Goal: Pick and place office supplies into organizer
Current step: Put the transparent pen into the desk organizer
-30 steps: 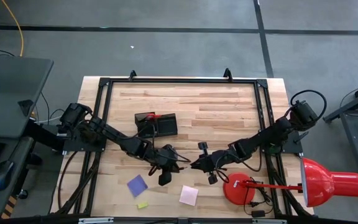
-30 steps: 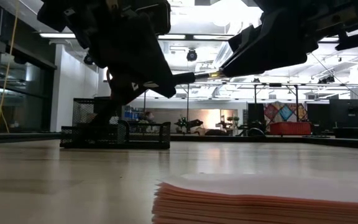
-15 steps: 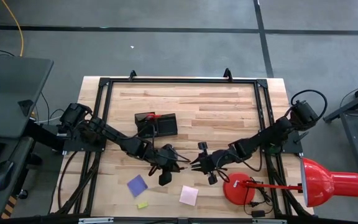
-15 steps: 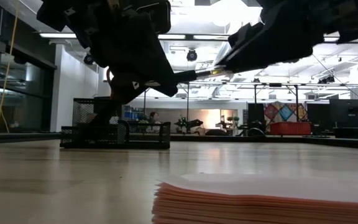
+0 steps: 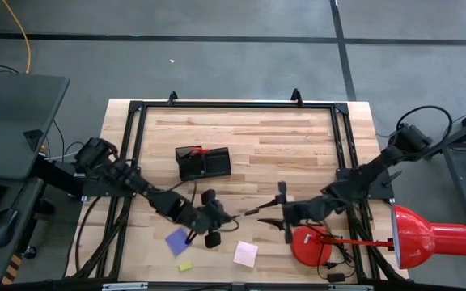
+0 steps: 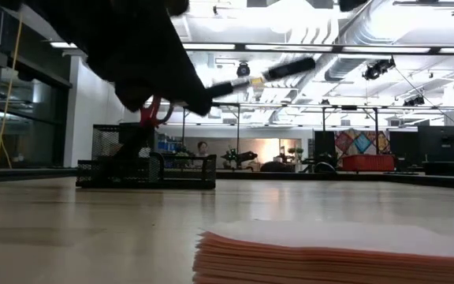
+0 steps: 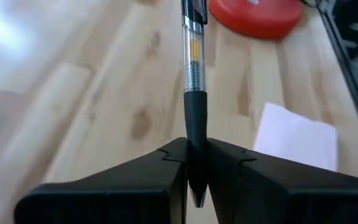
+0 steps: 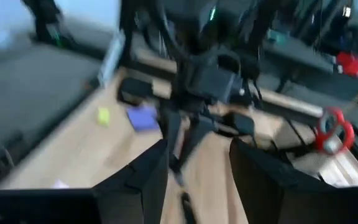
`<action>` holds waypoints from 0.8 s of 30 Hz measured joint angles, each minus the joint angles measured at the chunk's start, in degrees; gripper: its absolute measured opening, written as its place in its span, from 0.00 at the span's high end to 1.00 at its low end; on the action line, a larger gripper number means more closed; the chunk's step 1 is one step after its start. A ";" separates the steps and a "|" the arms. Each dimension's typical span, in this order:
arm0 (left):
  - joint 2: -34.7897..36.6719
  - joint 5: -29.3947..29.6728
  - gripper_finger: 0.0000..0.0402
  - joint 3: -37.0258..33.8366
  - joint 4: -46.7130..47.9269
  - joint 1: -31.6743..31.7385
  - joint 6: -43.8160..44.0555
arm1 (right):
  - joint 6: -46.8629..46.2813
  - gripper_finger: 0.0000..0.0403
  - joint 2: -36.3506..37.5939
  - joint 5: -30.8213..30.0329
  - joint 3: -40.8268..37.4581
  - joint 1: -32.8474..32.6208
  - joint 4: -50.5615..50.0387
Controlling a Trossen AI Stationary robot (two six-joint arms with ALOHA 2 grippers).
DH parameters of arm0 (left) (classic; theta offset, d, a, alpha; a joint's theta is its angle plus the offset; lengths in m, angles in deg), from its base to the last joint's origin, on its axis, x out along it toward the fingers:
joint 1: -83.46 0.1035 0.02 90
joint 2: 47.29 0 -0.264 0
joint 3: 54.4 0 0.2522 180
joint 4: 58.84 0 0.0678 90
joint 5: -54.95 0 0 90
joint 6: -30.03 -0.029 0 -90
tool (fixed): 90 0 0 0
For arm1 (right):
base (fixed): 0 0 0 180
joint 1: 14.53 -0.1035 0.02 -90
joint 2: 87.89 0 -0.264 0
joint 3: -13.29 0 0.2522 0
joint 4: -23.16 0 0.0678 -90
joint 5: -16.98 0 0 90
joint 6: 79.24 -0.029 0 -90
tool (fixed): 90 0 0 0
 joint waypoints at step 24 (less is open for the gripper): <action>0.04 25.93 0.87 0.00 -10.21 -10.32 -4.69 | -5.41 0.56 -9.63 12.27 -18.61 8.75 46.64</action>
